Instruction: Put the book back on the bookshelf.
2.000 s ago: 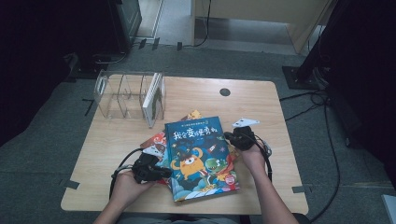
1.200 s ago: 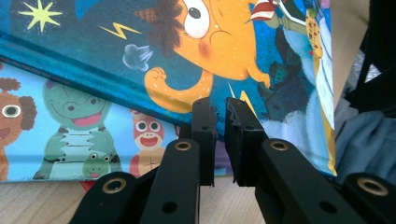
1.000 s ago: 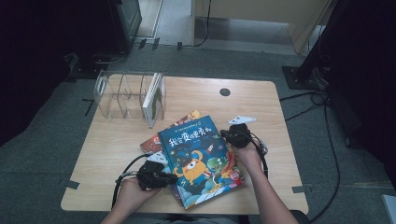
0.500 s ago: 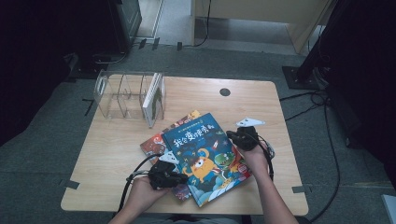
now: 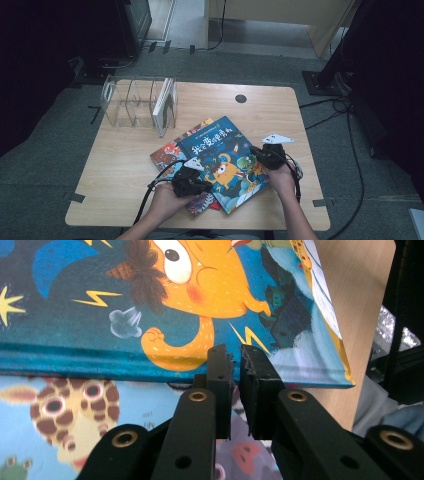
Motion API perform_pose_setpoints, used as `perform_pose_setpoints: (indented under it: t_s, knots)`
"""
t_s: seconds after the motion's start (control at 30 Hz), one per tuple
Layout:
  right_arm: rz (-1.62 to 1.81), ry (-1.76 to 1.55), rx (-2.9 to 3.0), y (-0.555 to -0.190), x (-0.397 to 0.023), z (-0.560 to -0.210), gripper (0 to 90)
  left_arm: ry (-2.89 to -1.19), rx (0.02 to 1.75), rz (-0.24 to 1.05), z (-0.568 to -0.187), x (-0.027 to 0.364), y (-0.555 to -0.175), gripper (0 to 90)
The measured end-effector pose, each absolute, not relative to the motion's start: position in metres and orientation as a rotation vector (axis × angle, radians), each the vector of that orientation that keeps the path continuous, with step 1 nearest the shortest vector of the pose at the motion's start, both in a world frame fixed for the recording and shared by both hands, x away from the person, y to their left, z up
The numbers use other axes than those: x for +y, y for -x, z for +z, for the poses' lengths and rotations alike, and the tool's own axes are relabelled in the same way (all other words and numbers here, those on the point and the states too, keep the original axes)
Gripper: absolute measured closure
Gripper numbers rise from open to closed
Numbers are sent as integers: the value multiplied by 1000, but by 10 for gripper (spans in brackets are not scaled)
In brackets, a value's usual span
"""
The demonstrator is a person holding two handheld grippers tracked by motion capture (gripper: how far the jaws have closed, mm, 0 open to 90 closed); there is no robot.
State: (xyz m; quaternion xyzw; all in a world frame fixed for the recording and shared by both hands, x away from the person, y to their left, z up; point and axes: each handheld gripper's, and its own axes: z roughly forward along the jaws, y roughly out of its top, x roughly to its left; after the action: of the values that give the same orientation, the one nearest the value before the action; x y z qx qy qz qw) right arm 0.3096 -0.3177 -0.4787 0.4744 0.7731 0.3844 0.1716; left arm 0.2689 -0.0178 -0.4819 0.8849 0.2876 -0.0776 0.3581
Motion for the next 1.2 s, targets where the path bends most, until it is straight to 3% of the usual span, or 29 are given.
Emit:
perform_pose_setpoints:
  t_s: [1.2]
  knots:
    - [1004, -1486, 2133, -225, -353, -488, 900, -2227, 893, -91, -452, 61, -360, 850]
